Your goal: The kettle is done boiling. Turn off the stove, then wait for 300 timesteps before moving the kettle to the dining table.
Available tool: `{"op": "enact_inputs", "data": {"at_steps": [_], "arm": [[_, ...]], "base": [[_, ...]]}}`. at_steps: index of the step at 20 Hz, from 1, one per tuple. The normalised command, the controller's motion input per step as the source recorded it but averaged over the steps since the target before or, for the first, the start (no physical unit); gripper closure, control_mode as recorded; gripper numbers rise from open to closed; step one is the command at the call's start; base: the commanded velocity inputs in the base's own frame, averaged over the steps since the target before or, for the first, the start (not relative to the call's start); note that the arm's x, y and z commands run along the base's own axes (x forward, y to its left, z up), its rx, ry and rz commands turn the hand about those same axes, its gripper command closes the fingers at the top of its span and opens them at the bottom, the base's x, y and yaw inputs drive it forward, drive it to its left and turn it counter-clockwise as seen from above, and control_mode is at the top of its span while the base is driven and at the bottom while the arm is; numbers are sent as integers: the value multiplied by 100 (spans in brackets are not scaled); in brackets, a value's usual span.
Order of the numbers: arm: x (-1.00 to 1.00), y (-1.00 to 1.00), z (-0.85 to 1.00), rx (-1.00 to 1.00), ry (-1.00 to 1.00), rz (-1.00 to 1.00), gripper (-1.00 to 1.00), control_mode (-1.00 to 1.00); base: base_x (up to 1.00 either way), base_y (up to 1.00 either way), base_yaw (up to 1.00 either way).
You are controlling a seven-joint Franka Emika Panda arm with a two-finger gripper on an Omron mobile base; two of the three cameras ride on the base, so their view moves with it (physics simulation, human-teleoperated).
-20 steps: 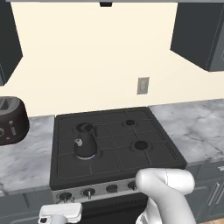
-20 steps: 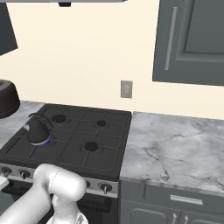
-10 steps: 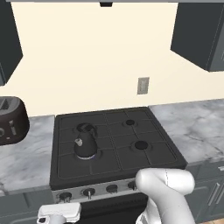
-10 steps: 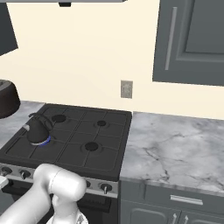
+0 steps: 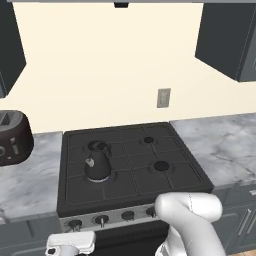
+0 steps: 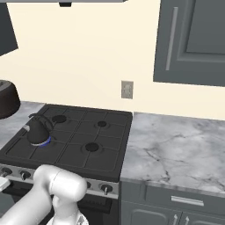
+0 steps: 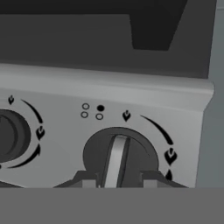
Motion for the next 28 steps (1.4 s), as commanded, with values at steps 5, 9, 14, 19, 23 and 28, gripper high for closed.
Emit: {"op": "enact_inputs", "data": {"at_steps": [5,9,14,19,23,28], "arm": [[-1,-10,-3,1,3,0,100,-100],[0,-1,-5,0,6,0,100,-100],[0,-3,-8,10,1,0,100,-100],[0,0,-29,20,0,0,100,-100],[0,0,-23,29,0,0,100,-100],[0,-3,-9,29,0,0,100,-100]], "base": [[0,0,0],[0,0,0],[0,0,0],[0,0,0],[0,0,0],[0,0,0]]}}
